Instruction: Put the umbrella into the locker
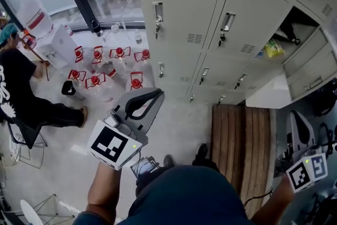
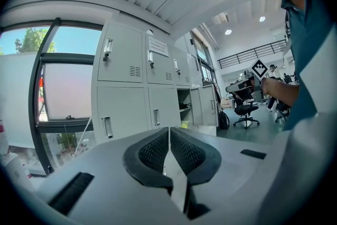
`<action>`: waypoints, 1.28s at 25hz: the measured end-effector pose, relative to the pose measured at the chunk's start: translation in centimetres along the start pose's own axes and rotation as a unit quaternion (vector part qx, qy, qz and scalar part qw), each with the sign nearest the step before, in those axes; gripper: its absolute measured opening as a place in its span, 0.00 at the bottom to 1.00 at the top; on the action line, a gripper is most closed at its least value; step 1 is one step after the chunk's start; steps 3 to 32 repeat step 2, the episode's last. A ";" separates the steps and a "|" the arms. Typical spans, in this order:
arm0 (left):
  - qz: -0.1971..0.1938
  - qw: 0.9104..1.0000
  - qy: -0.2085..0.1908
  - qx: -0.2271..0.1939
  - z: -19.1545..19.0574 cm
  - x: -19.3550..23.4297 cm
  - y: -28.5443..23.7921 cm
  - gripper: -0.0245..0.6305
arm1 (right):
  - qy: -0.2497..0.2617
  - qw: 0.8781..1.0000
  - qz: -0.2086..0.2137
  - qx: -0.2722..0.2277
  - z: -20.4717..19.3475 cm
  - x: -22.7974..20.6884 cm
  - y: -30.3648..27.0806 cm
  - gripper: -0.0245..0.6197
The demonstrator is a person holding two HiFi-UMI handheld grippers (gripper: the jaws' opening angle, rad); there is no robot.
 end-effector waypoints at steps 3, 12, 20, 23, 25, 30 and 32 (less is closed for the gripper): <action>0.001 1.000 0.001 0.000 -0.1 0.3 0.2 0.08 | 0.000 1.000 0.002 0.002 -0.1 0.4 -0.3 0.10; 0.001 1.000 0.001 0.000 -0.1 0.3 0.2 0.08 | 0.000 1.000 0.002 0.002 -0.1 0.4 -0.3 0.10; 0.001 1.000 0.001 0.000 -0.1 0.3 0.2 0.08 | 0.000 1.000 0.002 0.002 -0.1 0.4 -0.3 0.10; 0.001 1.000 0.001 0.000 -0.1 0.3 0.2 0.08 | 0.000 1.000 0.002 0.002 -0.1 0.4 -0.3 0.10; 0.001 1.000 0.001 0.000 -0.1 0.3 0.2 0.08 | 0.000 1.000 0.002 0.002 -0.1 0.4 -0.3 0.10; 0.001 1.000 0.001 0.000 -0.1 0.3 0.2 0.08 | 0.000 1.000 0.002 0.002 -0.1 0.4 -0.3 0.10; 0.001 1.000 0.001 0.000 -0.1 0.3 0.2 0.08 | 0.000 1.000 0.002 0.002 -0.1 0.4 -0.3 0.10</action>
Point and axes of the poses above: the fingertips, and each gripper's own axes: y backward along the fingers, x to its left, z out of its top, the point moved 2 cm from there along y, backward along the fingers, and after that the axes turned 5 degrees about y, right-handed, at the moved point
